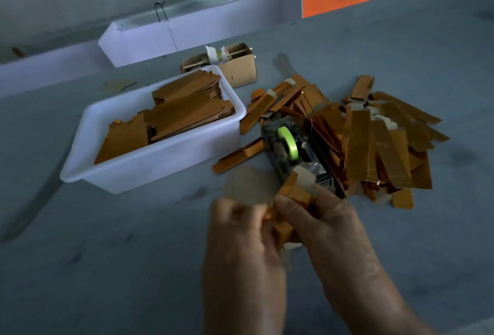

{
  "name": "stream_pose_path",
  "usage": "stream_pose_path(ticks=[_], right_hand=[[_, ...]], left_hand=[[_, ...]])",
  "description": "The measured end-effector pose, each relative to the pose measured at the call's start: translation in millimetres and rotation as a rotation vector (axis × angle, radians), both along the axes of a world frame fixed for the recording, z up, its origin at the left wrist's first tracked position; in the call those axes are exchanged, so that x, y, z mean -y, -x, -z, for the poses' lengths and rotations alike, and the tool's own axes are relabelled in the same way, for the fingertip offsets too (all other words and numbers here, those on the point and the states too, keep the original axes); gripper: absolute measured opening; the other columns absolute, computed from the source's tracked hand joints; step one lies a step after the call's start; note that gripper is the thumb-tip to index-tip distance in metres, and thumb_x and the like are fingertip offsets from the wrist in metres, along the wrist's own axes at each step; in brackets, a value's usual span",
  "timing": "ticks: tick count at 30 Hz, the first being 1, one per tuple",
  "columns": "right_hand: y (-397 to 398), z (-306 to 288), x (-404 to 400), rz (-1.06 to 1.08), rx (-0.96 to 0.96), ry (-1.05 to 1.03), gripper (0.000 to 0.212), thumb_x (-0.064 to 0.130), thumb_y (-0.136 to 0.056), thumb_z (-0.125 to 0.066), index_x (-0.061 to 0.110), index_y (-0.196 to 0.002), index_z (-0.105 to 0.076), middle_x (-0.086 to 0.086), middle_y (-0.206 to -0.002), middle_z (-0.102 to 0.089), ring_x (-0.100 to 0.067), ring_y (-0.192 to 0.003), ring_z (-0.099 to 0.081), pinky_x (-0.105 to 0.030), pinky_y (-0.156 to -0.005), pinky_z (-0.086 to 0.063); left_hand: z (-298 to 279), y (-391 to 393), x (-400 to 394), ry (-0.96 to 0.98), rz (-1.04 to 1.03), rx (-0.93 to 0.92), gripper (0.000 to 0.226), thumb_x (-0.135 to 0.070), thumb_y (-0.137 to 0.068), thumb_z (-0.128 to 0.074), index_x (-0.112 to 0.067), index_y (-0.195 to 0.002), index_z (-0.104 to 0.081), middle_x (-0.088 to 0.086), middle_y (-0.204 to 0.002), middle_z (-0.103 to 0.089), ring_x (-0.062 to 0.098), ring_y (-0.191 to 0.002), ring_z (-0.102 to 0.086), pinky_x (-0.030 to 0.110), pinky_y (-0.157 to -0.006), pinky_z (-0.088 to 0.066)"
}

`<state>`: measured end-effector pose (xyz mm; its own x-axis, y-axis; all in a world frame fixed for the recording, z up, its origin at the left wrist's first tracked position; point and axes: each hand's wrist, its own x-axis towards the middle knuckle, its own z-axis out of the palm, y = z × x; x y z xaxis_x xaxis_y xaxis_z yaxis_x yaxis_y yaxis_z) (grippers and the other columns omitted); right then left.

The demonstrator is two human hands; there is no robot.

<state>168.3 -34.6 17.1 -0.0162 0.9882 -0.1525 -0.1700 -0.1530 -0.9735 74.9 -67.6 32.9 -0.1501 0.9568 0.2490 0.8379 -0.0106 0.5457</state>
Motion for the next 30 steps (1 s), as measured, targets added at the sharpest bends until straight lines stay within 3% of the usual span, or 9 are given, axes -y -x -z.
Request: stream_pose_path(ticks=[3, 5, 8, 10, 12, 15, 24, 27, 30], right_hand=[[4, 1, 1, -0.048, -0.059, 0.022, 0.017, 0.022, -0.084, -0.061, 0.026, -0.069, -0.069, 0.001, -0.063, -0.066, -0.012, -0.063, -0.064, -0.024, -0.063, -0.055], [2, 1, 2, -0.054, -0.036, 0.031, 0.018, 0.025, -0.083, -0.06, 0.024, -0.068, -0.068, -0.005, -0.064, -0.064, -0.02, -0.064, -0.063, -0.035, -0.067, -0.058], [-4, -7, 4, -0.107, 0.165, -0.054, 0.032, 0.047, -0.076, -0.057, 0.017, -0.072, -0.065, -0.01, -0.069, -0.065, -0.027, -0.069, -0.065, -0.046, -0.067, -0.057], [-14, -16, -1, -0.048, 0.373, -0.218, 0.038, 0.058, -0.076, -0.049, 0.024, -0.078, -0.064, 0.003, -0.07, -0.066, -0.008, -0.066, -0.064, -0.022, -0.056, -0.054], [-34, -24, -14, 0.129, 0.583, -0.364, 0.023, 0.046, -0.085, -0.05, 0.027, -0.082, -0.063, 0.01, -0.069, -0.061, 0.002, -0.065, -0.06, -0.006, -0.051, -0.044], [-57, -28, -37, 0.176, 0.852, -0.378, 0.017, 0.026, -0.09, -0.057, 0.018, -0.078, -0.067, 0.005, -0.077, -0.063, -0.005, -0.062, -0.058, -0.003, -0.053, -0.042], [-52, -10, -51, -0.047, 0.872, -0.2, 0.012, 0.035, -0.087, -0.061, 0.026, -0.084, -0.068, 0.012, -0.067, -0.061, 0.012, -0.065, -0.055, -0.002, -0.047, -0.037], [-51, -11, -52, -0.063, 0.844, -0.145, 0.012, 0.038, -0.086, -0.063, 0.027, -0.085, -0.067, 0.011, -0.069, -0.061, 0.001, -0.058, -0.058, -0.008, -0.042, -0.036], [-51, -10, -54, -0.055, 0.801, -0.113, 0.009, 0.034, -0.086, -0.064, 0.026, -0.086, -0.068, 0.011, -0.07, -0.061, 0.0, -0.055, -0.056, -0.007, -0.041, -0.035]], left_hand=[[1, 24, -4, 0.057, -0.101, 0.401, 0.009, -0.022, -0.082, -0.07, -0.029, -0.085, -0.066, -0.013, -0.086, -0.062, -0.008, -0.079, -0.059, 0.005, -0.067, -0.046], [-2, 32, -6, 0.252, -0.079, 0.659, 0.007, -0.021, -0.079, -0.073, -0.025, -0.08, -0.069, -0.003, -0.073, -0.072, 0.007, -0.065, -0.069, 0.03, -0.065, -0.057], [-4, 40, -8, 0.342, -0.022, 0.73, 0.015, -0.013, -0.081, -0.071, -0.027, -0.075, -0.073, 0.003, -0.068, -0.073, 0.02, -0.062, -0.072, 0.036, -0.061, -0.058], [-3, 45, -9, 0.306, -0.048, 0.794, 0.017, -0.012, -0.082, -0.07, -0.026, -0.074, -0.074, 0.004, -0.064, -0.072, 0.016, -0.054, -0.068, 0.024, -0.049, -0.053], [-3, 47, -11, 0.247, -0.082, 0.84, 0.014, -0.012, -0.08, -0.07, -0.022, -0.07, -0.073, 0.003, -0.054, -0.064, 0.012, -0.041, -0.055, 0.018, -0.039, -0.042], [-4, 40, -15, 0.238, -0.084, 0.972, 0.009, -0.015, -0.074, -0.071, -0.017, -0.065, -0.071, 0.003, -0.051, -0.056, 0.007, -0.038, -0.043, 0.017, -0.036, -0.033], [-3, 8, -31, 0.287, -0.062, 1.087, 0.018, -0.011, -0.082, -0.068, -0.017, -0.065, -0.071, 0.016, -0.067, -0.067, 0.024, -0.06, -0.058, 0.033, -0.058, -0.045], [-2, 1, -34, 0.306, -0.047, 1.153, 0.012, -0.013, -0.085, -0.065, -0.012, -0.074, -0.068, 0.028, -0.081, -0.068, 0.033, -0.07, -0.061, 0.041, -0.064, -0.048], [1, -3, -37, 0.344, -0.046, 1.222, 0.015, -0.012, -0.087, -0.062, -0.015, -0.074, -0.069, 0.01, -0.069, -0.071, 0.017, -0.061, -0.064, 0.029, -0.058, -0.051]])
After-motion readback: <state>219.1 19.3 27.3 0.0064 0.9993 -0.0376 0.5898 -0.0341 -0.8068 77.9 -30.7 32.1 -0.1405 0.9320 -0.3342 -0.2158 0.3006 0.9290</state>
